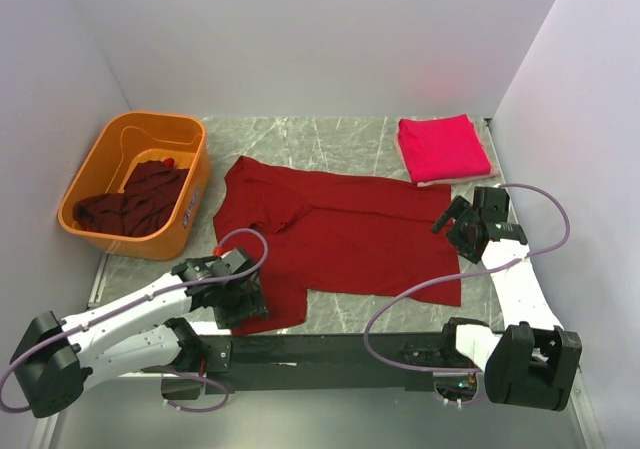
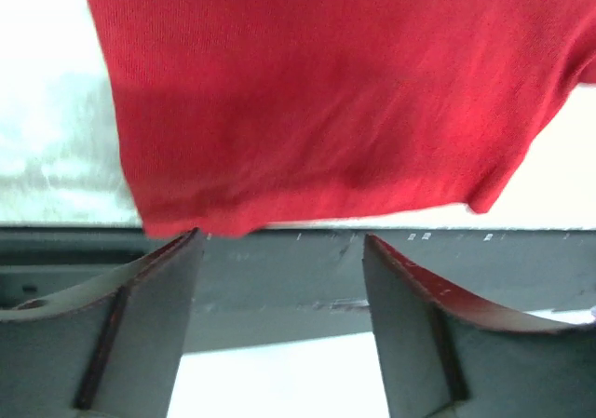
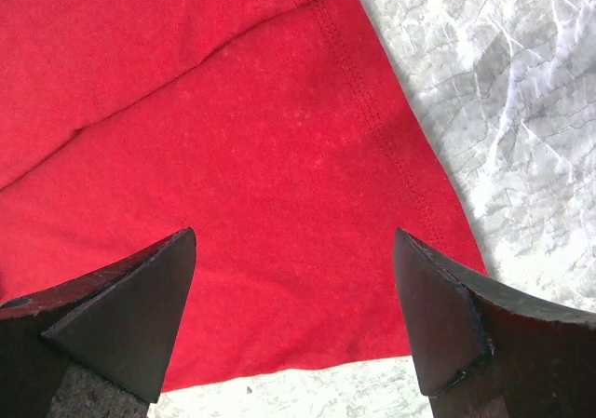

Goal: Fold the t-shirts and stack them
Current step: Fold the tshirt

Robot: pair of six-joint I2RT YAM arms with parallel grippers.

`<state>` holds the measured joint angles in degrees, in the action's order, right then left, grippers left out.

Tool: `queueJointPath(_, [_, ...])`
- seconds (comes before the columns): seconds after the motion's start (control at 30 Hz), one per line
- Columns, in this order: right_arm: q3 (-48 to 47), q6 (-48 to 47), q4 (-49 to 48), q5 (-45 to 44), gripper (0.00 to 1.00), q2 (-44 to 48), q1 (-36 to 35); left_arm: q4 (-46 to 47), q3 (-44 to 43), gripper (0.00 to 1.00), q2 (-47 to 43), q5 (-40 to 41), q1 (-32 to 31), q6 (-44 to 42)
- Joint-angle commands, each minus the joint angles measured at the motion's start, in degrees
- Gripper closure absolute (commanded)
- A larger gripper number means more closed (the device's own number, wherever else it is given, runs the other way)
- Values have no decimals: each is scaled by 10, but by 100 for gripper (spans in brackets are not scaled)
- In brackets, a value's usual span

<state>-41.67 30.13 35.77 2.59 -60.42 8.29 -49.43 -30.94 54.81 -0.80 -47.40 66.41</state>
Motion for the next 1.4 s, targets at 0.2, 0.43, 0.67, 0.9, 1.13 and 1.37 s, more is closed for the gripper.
queueJointPath(0.2, [0, -4, -3, -20, 8, 6, 1, -1, 25, 45, 32, -11, -13, 52])
queueJointPath(0.43, [19, 5, -9, -11, 9, 3, 1, 6, 25, 58, 71, 7, -13, 40])
queueJointPath(0.67, [42, 32, 47, -7, 10, 25, -43, 53, 22, 97, 100, 13, -13, 28])
queueJointPath(0.9, [68, 130, 154, -40, 12, 75, -104, 33, -1, 99, 72, 39, -13, 28])
queueJointPath(1.13, [84, 196, 210, -62, 14, 106, -104, 14, -6, 99, 2, 56, -12, 30])
queueJointPath(1.37, [133, 252, 158, -49, 18, 60, -103, 38, -21, 99, -24, 63, -13, 9])
